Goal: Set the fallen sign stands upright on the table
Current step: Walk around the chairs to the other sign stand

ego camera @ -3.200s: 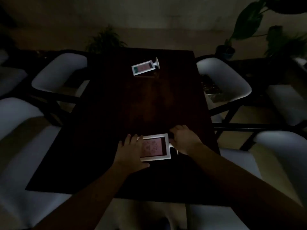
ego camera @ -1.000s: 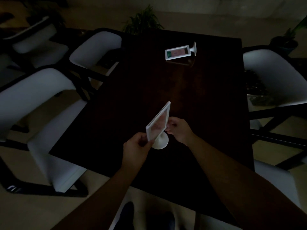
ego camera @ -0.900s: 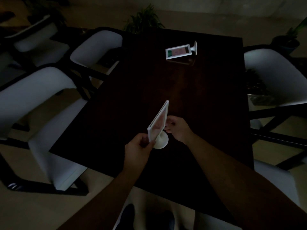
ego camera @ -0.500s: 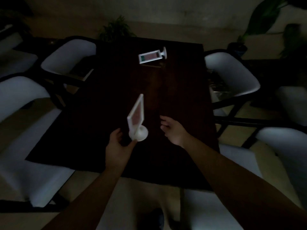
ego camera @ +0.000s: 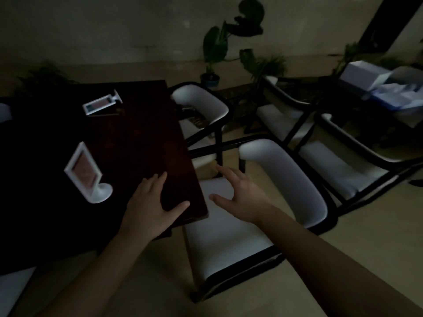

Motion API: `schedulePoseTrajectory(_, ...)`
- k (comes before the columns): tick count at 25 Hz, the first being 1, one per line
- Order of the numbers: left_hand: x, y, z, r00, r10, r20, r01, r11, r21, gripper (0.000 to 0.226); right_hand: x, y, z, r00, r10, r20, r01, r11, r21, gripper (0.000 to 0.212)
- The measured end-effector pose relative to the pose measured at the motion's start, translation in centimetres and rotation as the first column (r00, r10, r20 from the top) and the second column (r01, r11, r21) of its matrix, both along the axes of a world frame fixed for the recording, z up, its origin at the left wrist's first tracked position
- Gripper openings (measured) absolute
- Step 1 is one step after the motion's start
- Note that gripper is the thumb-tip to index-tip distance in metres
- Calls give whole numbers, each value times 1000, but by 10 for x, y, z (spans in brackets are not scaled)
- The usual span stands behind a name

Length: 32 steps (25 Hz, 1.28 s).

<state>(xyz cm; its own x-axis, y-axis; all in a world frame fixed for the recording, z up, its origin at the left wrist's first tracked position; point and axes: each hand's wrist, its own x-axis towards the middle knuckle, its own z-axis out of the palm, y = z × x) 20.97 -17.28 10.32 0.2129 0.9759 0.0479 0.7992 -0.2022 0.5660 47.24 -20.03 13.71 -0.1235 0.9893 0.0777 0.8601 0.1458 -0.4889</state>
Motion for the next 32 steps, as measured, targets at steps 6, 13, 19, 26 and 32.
schedulePoseTrajectory(6,197,10,50,992,-64,-112,91,964,250,111,178,-22,33,995,-69,76,51,974,219,89)
schedulePoseTrajectory(13,421,31,105,990,98,-99,-45,895,444,110,406,18,88,992,14,126,-51,955,294,96)
schedulePoseTrajectory(19,507,105,93,973,225,47,-226,900,373,100,496,142,80,970,208,125,-234,939,253,90)
schedulePoseTrajectory(26,555,237,43,875,451,177,-482,849,217,93,531,345,40,879,477,9,-472,867,161,87)
schedulePoseTrajectory(32,548,327,56,789,596,146,-614,771,169,90,496,498,31,786,615,-62,-609,788,86,83)
